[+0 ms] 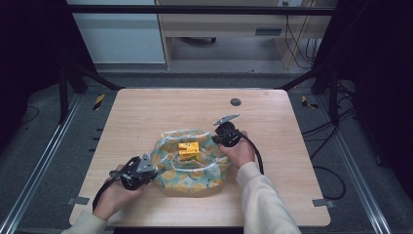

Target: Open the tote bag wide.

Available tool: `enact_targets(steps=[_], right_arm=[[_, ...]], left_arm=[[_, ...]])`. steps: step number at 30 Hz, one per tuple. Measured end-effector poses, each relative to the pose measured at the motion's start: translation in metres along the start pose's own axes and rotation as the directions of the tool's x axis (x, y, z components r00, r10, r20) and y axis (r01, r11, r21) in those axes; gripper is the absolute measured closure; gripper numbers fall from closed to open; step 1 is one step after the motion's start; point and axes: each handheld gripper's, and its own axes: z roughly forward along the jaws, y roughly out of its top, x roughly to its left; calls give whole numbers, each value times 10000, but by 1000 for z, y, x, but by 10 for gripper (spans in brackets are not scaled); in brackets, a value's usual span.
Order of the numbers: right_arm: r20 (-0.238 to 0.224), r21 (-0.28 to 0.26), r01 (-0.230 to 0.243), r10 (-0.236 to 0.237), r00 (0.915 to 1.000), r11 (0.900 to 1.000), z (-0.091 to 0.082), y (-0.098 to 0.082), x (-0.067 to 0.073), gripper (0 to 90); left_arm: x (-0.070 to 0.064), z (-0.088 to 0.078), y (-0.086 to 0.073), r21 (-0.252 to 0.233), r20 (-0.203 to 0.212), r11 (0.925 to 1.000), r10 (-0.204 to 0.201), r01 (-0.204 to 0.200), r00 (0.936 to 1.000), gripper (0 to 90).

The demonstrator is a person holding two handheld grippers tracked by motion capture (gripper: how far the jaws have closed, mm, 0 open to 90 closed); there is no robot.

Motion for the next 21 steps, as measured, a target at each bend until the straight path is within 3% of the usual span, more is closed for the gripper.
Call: enact_targets(steps=[7,11,21], right_arm=[[130,95,-246,245,9996,9997,6,-3,-9,900],[272,64,-345,343,9990,9994,7,-4,-14,900],[379,-23,-619,620,9974,9981,9,-6,-19,900]], left_arm=[[1,4,-7,555,138,9984,75,-82,9999,898],[1,3,-8,856,103,9957,343,-351,9994,898],[2,2,-9,720,-150,9972,227,-215,9996,898]])
